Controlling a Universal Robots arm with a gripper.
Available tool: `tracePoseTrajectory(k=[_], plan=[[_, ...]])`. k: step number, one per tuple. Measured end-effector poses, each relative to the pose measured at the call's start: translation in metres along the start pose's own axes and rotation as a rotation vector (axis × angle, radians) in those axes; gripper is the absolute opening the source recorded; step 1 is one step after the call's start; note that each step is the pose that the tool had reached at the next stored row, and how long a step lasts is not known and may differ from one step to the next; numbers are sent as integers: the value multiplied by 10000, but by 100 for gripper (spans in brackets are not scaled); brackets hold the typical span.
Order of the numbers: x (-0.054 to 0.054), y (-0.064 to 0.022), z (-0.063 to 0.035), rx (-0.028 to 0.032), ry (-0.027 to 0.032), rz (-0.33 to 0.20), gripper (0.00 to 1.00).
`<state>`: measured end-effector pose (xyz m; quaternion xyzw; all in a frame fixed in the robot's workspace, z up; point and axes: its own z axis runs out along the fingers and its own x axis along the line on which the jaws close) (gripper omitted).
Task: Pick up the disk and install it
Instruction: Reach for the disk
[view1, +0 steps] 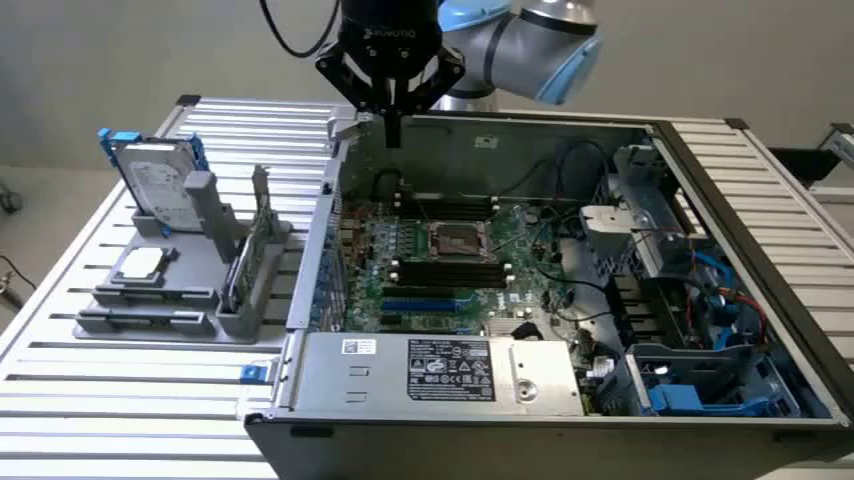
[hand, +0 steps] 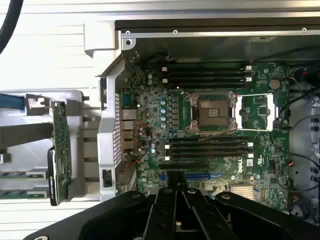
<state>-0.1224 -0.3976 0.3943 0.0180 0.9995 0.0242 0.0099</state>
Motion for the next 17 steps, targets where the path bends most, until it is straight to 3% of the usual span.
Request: tracePoseTrajectory(k=[10, 17], plan=[[8, 1, -1, 0, 5, -6, 11], [268, 70, -2, -1, 6, -8, 11]])
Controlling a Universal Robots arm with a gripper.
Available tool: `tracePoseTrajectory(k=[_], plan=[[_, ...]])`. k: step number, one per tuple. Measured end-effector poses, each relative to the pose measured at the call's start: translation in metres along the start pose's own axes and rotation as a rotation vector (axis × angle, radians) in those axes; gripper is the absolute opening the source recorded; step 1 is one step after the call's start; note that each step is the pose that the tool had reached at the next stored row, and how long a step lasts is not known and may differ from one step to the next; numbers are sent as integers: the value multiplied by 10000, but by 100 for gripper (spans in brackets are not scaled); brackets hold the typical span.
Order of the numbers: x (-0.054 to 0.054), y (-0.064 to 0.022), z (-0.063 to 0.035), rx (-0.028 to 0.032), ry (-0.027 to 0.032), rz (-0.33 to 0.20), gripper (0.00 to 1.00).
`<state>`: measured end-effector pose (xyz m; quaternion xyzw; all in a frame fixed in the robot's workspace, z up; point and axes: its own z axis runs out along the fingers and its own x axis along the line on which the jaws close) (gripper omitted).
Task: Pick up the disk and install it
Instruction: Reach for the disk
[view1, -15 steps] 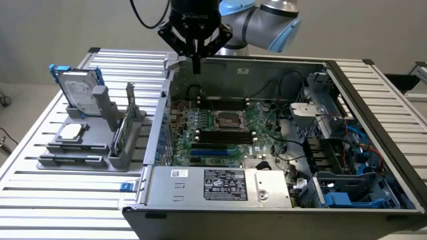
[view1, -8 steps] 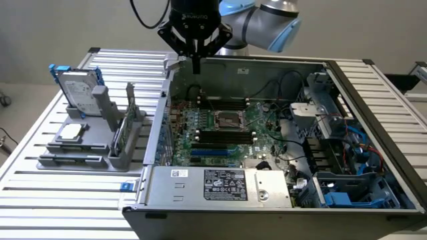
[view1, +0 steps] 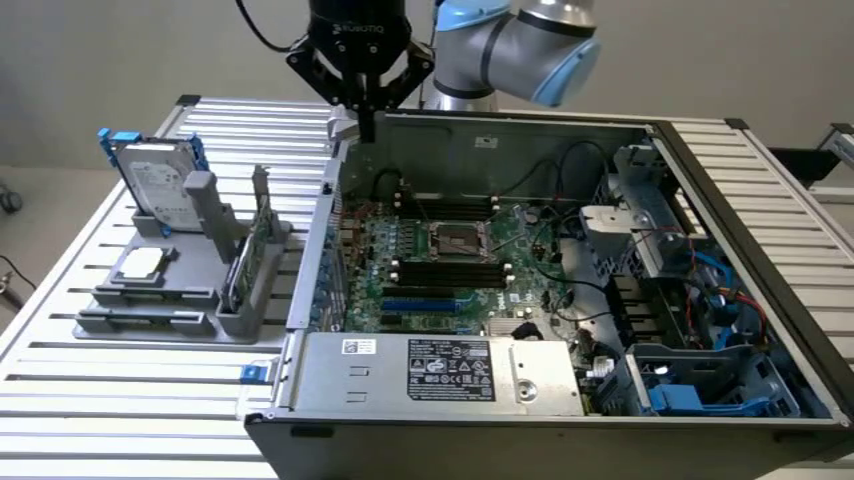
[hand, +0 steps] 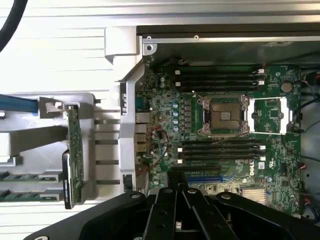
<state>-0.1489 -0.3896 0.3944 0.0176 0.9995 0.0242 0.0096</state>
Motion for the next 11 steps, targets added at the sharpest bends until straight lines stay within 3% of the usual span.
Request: tracePoseTrajectory(k=[11], plan=[[454, 117, -3, 1, 15, 0, 11]])
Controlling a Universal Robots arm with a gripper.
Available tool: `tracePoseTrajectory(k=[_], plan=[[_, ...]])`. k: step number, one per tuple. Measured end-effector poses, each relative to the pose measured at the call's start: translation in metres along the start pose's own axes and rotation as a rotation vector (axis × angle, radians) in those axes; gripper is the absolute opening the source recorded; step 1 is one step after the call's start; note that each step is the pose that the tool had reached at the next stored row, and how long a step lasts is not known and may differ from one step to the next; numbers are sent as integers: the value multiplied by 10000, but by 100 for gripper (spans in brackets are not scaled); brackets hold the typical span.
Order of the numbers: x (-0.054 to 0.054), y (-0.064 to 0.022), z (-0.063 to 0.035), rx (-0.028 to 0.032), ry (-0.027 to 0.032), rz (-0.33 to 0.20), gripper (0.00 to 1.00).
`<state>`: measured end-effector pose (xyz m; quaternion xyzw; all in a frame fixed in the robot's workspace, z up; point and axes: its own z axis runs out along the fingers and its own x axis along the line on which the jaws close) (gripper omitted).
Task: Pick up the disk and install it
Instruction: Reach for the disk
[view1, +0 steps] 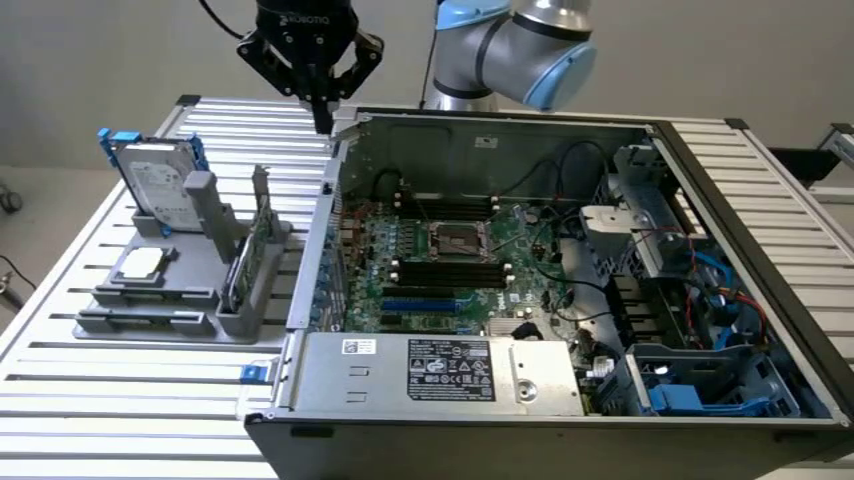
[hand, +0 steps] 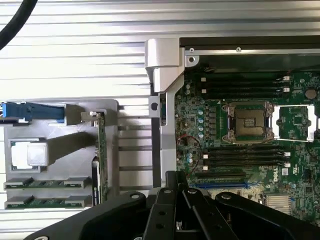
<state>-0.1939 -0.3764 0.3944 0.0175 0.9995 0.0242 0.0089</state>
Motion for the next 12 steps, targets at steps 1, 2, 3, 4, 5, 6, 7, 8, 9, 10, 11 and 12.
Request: tracePoseTrajectory(k=[1, 2, 3, 4, 5, 6, 7, 8, 9, 10, 11, 12], plan=[[45, 11, -1, 1, 0, 1, 11], [90, 23, 0, 0, 0, 1, 11], [139, 35, -1, 0, 0, 0, 11], [184, 46, -1, 0, 0, 0, 11], [230, 58, -1, 1, 1, 1, 11], [275, 70, -1, 0, 0, 0, 11], [320, 82, -2, 1, 1, 0, 11], [366, 95, -1, 0, 0, 2, 11], [414, 109, -1, 1, 0, 0, 11], [459, 123, -1, 0, 0, 0, 11], [505, 136, 0, 0, 0, 1, 11], [550, 150, 0, 1, 0, 1, 11]])
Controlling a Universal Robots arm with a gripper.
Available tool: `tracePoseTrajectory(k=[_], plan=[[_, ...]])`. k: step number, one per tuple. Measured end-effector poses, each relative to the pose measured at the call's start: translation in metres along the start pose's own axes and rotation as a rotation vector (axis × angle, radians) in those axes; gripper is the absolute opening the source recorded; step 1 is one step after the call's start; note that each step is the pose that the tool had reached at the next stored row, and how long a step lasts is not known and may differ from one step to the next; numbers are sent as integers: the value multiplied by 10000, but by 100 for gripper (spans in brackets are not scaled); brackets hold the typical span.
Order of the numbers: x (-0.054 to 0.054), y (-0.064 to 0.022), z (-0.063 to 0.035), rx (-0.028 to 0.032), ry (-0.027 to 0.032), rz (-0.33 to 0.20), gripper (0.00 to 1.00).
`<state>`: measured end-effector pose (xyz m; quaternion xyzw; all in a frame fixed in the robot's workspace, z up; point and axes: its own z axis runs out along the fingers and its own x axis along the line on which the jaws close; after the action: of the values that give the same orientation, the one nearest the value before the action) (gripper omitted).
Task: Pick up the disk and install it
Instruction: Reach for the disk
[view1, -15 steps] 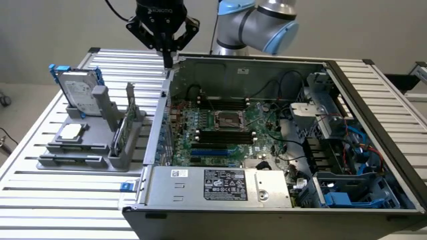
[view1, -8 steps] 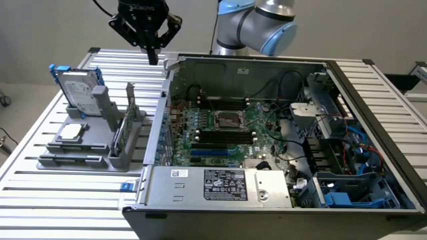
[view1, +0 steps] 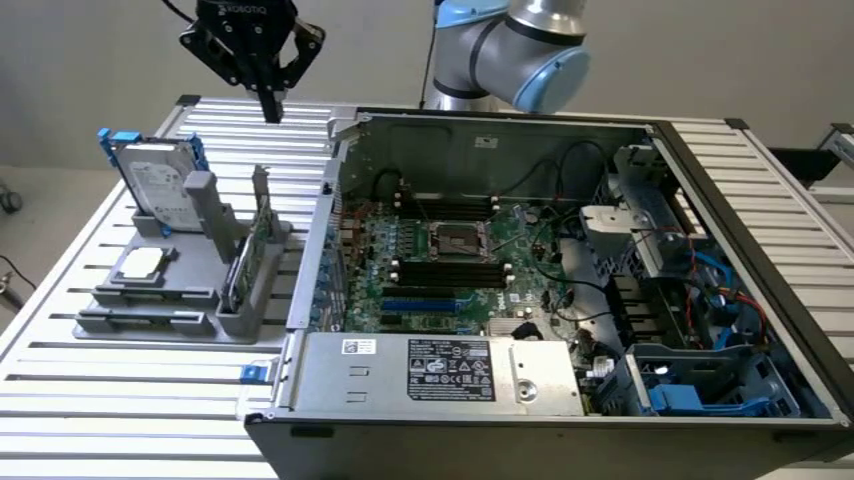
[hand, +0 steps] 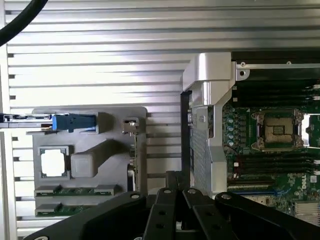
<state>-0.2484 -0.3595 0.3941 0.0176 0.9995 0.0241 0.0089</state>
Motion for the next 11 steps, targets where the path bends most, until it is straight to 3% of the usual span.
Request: tracePoseTrajectory(k=[11], plan=[[504, 134, 9, 0, 0, -1, 11]])
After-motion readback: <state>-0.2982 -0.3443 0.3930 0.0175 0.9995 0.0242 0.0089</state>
